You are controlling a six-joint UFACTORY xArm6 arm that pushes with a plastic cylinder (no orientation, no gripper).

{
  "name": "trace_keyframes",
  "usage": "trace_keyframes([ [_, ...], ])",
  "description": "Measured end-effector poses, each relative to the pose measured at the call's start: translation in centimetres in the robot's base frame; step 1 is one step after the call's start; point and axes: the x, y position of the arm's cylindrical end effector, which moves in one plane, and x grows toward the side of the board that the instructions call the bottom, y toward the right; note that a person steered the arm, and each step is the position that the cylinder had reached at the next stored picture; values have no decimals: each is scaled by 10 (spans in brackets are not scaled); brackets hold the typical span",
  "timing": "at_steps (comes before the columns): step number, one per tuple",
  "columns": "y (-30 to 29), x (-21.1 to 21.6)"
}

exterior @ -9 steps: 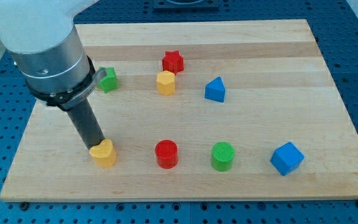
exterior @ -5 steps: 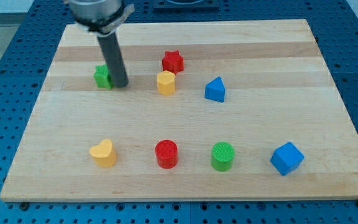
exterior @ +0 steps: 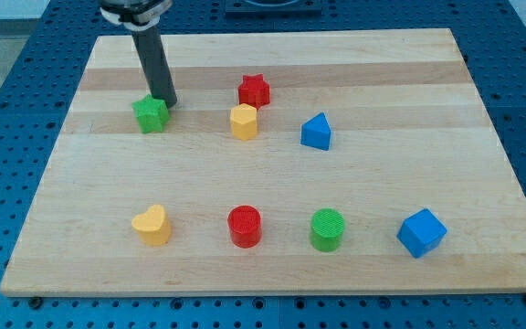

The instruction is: Place the green star at the bottom left corner of the board

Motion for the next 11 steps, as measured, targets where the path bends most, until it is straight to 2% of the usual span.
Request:
trace_keyframes([
  [4, -50, 12],
  [6, -45, 32],
  [7, -37, 21],
  [9, 9, 23],
  [11, -13, 25],
])
